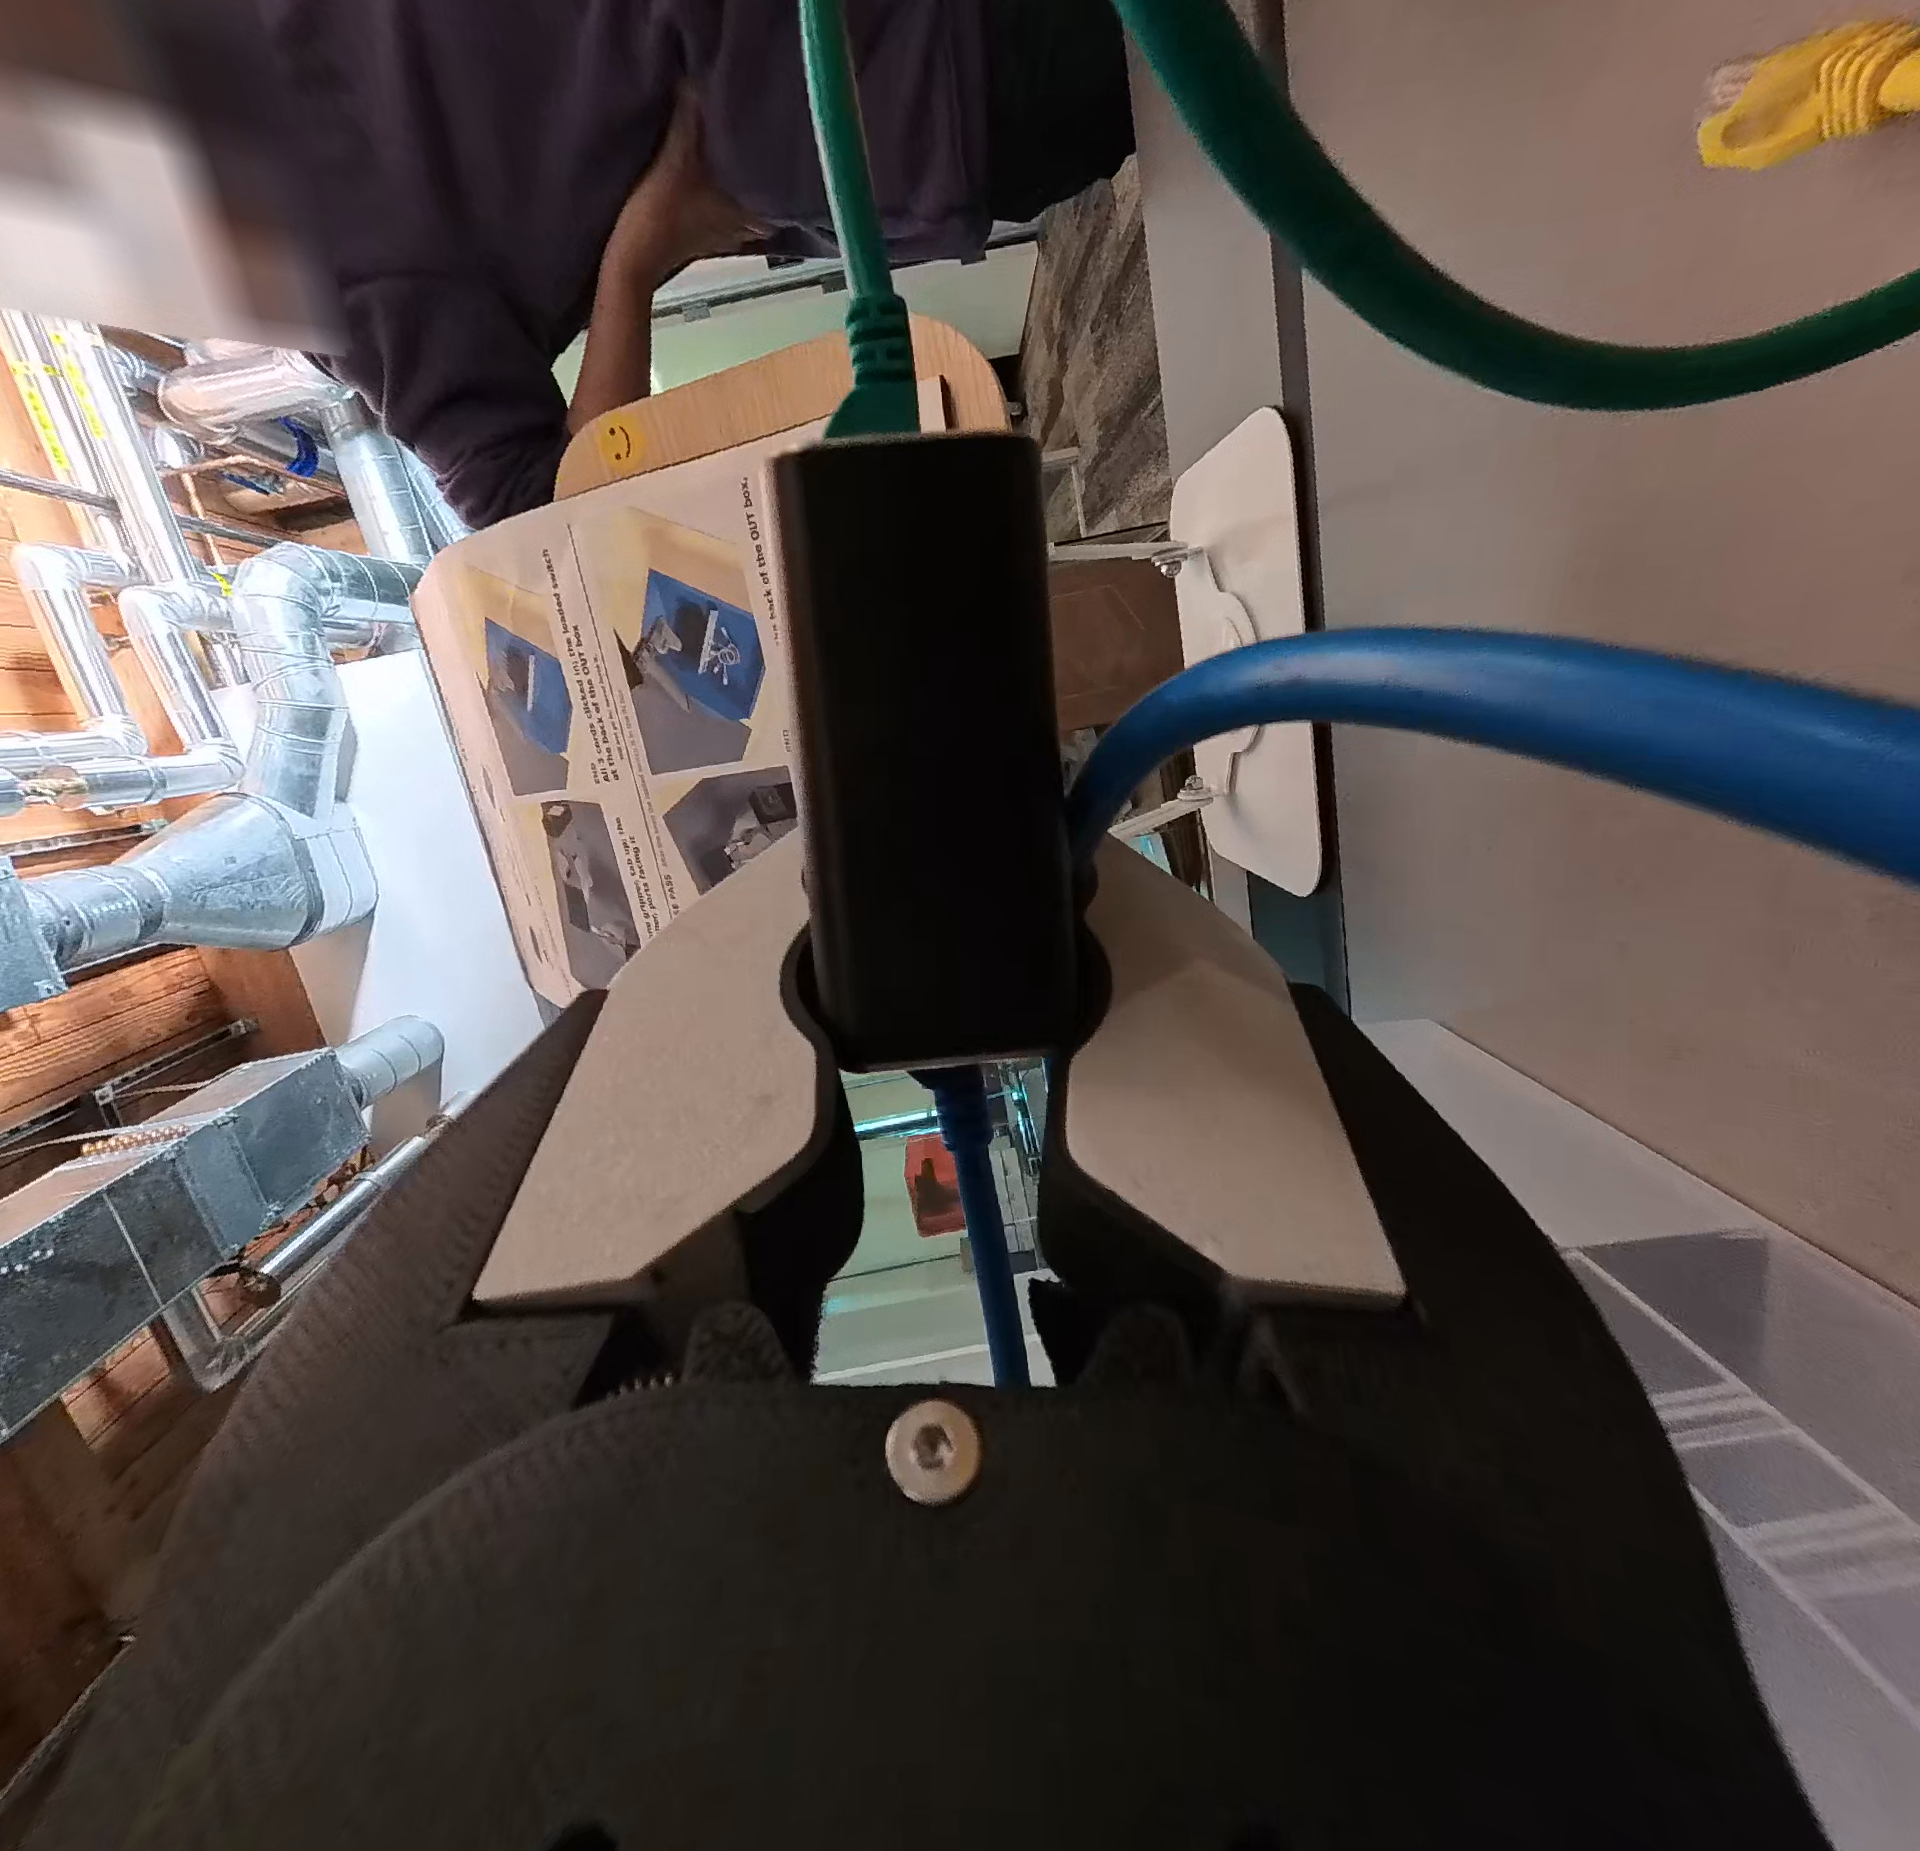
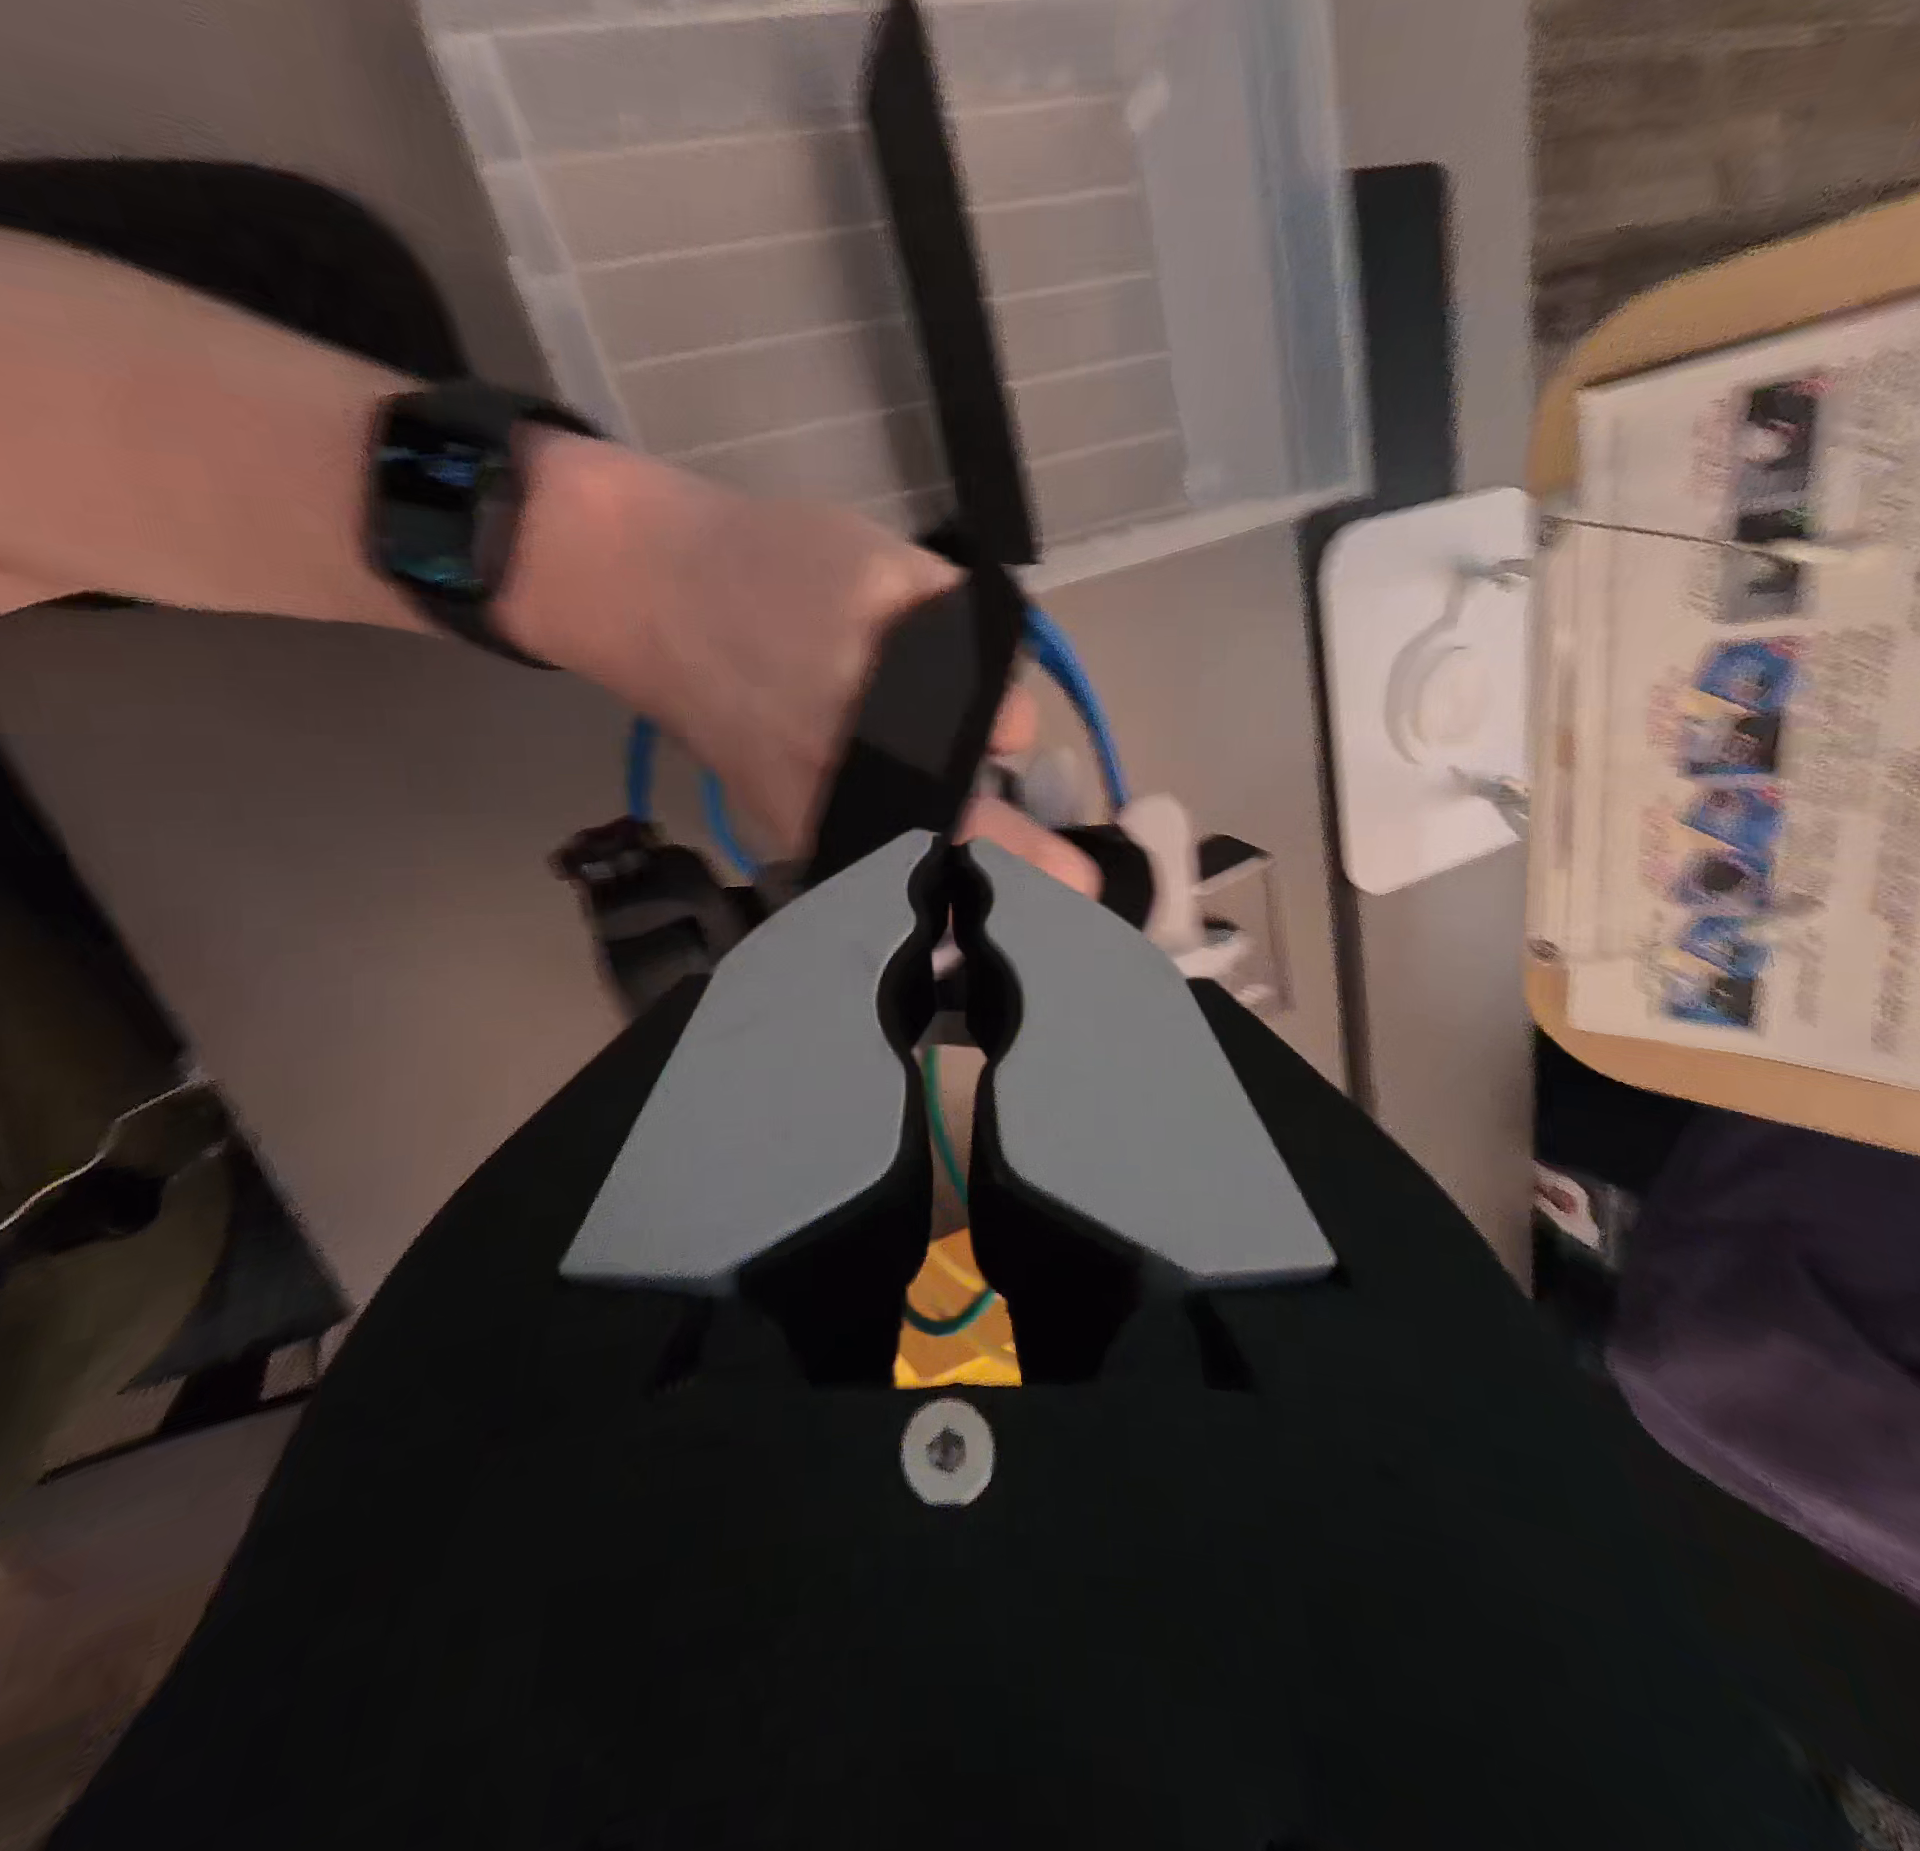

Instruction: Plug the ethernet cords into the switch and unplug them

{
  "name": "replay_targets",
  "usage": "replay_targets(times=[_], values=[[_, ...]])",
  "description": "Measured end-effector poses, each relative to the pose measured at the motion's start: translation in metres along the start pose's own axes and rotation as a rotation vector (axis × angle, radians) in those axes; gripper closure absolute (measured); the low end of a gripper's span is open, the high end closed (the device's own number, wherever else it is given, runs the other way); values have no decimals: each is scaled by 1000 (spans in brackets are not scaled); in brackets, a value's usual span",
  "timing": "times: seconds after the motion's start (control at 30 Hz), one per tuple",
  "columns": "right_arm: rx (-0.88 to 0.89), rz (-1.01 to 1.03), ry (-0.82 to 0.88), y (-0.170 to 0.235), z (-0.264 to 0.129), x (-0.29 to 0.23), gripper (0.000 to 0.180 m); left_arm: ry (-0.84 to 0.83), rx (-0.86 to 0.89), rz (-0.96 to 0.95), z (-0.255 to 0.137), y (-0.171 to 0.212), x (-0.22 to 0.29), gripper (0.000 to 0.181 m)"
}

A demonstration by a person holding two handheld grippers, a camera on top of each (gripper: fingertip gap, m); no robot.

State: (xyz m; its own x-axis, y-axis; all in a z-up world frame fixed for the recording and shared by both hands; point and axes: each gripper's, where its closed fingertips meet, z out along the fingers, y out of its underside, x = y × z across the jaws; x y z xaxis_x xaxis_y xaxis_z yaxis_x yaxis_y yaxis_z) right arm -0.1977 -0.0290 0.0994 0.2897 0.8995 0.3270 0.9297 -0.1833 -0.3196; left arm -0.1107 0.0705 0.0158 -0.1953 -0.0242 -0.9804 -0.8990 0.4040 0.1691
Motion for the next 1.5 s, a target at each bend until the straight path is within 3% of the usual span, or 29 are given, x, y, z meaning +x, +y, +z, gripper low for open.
replay_targets(times=[0.1, 0.27, 0.4, 0.5, 0.67, 0.87, 1.07, 1.37, 1.43, 1.5], values=[[11, -135, -162, -10, -1, -56, 180, 4, 0, -4, 2, 1, 1, 142], [-66, 9, 119, -3, -2, 9, 179, 11, -11, -14, 0, 4, 0, 142], [30, -66, -257, -18, 0, -62, 179, 0, -6, -24, -1, 5, -4, 142], [-19, -51, 43, -13, 4, -18, 179, 1, -8, -22, -1, 4, -4, 142], [255, 34, -34, -12, -23, -9, 179, 3, -1, -41, -1, 6, -5, 143], [715, 204, 121, 86, -80, 48, 180, 10, 19, -136, -2, 15, -11, 143], [987, 370, 325, 203, -109, 97, 180, 2, 46, -293, -3, 24, -23, 142], [1115, 416, 335, 255, -110, 131, 180, 41, 212, -682, -16, 26, -52, 142], [1207, 458, 252, 258, -102, 141, 180, 76, 295, -820, -22, 25, -60, 142], [1327, 560, 57, 260, -95, 146, 180, 125, 396, -954, -28, 20, -68, 142]])
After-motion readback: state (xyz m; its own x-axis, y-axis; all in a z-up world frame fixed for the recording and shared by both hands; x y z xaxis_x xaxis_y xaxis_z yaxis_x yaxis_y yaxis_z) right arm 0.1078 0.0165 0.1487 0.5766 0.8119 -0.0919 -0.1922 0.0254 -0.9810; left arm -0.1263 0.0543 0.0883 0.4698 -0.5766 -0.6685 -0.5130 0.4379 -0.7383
